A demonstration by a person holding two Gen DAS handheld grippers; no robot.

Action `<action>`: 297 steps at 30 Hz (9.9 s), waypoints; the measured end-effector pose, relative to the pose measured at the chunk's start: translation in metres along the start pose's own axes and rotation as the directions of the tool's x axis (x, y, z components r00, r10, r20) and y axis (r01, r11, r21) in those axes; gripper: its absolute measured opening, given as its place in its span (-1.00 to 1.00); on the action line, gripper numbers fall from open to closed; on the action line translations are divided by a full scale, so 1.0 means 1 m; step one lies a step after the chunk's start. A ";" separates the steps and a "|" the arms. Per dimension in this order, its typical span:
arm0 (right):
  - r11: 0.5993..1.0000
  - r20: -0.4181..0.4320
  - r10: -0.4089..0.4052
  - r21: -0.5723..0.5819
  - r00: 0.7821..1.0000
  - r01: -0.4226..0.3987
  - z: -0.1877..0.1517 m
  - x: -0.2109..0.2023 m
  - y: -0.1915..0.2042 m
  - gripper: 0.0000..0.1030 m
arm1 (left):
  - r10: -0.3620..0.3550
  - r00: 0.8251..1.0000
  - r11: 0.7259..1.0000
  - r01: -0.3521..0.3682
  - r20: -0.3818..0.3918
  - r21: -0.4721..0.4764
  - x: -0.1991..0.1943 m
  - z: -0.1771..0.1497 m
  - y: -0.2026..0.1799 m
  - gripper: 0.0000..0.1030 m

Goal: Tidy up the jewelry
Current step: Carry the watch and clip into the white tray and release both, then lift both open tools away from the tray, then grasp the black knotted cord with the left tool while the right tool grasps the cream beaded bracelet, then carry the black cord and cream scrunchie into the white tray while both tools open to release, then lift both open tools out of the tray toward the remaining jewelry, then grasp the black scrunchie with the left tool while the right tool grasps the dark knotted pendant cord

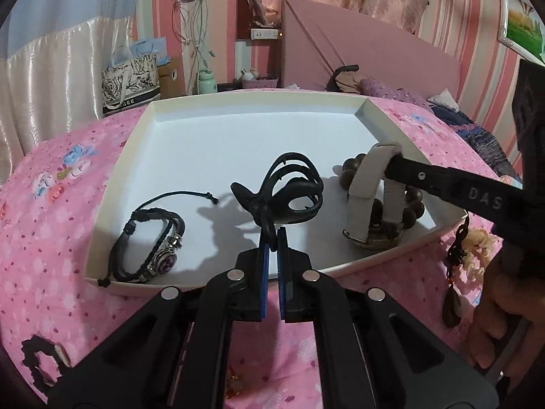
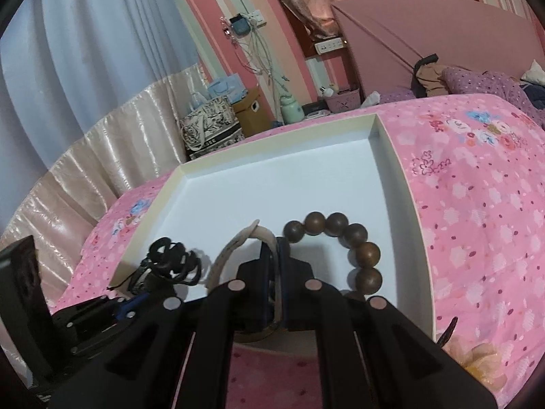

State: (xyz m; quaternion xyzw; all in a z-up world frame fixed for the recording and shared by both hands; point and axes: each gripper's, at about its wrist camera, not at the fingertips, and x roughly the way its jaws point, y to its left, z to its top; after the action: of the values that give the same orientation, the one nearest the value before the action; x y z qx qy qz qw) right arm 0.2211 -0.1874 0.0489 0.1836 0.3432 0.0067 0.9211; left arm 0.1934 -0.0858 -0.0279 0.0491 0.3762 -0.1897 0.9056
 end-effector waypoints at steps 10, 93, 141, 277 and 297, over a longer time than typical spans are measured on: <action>0.997 0.004 -0.066 -0.045 0.998 0.066 -0.001 0.012 -0.001 -0.85 | 0.006 1.000 1.000 -0.006 0.025 -0.020 0.009 0.000 -0.002 -0.97; 0.943 -0.171 -0.268 -0.249 0.948 0.222 -0.098 -0.062 0.010 0.26 | 0.076 0.994 0.996 -0.079 -0.078 -0.044 -0.073 -0.092 0.043 0.04; 0.977 -0.043 -0.149 -0.161 0.988 0.140 -0.093 -0.098 0.007 -0.52 | 0.043 0.996 0.999 -0.040 0.075 -0.032 -0.126 -0.082 0.030 -0.63; 0.964 -0.125 -0.132 -0.246 0.983 0.098 -0.112 -0.060 0.047 0.81 | 0.198 0.979 0.973 -0.204 -0.056 -0.109 -0.109 -0.103 0.140 0.70; 0.980 -0.126 -0.060 -0.194 0.990 0.035 -0.105 -0.067 0.041 -0.46 | 0.097 0.995 0.987 -0.098 -0.007 -0.125 -0.114 -0.096 0.133 -0.61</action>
State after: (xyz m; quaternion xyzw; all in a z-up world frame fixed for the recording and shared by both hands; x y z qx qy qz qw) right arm 0.1078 -0.1235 0.0314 0.0849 0.4052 0.0299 0.9098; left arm 0.1066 0.0941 -0.0233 0.0105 0.3849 -0.1211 0.9149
